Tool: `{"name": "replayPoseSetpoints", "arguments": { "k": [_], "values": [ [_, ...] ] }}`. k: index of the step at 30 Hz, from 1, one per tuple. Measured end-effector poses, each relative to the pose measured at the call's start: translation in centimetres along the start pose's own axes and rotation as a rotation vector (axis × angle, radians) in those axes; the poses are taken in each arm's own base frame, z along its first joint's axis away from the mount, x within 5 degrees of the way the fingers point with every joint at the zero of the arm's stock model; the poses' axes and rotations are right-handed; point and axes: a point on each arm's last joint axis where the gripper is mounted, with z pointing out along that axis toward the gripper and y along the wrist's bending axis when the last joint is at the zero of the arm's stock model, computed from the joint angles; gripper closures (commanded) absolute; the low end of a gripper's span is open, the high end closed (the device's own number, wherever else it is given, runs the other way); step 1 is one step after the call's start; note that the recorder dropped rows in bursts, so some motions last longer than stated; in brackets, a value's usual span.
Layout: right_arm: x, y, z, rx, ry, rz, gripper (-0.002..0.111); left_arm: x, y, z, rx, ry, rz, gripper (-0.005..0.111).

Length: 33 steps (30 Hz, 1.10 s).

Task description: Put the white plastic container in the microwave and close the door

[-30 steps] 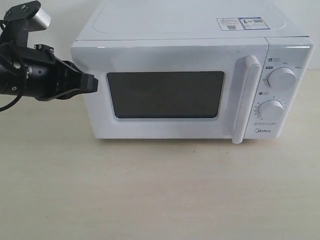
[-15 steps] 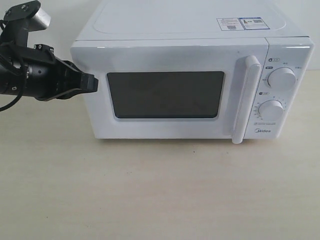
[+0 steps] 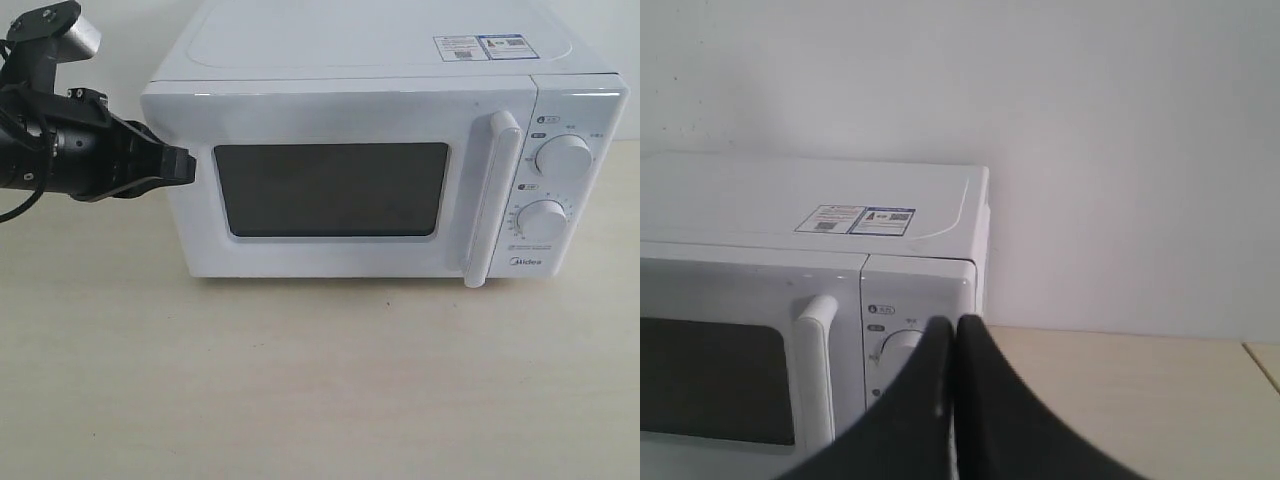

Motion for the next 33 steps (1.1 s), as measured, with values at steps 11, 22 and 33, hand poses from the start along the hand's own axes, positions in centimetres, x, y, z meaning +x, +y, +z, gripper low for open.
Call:
{"name": "replayPoseSetpoints", "arguments": {
  "k": [11,22,33],
  "values": [
    [1.3,-0.2,-0.2,0.015,0.139,-0.102,0.109,0.0,0.0,0.0,0.0,0.0,0.0,0.102],
    [2.7,-0.6,-3.5,0.036,0.224,-0.163,0.109,0.0,0.0,0.0,0.0,0.0,0.0,0.102],
    [3.9,-0.3,-3.6,0.018,0.047,-0.145,0.109,0.0,0.0,0.0,0.0,0.0,0.0,0.102]
  ]
}}
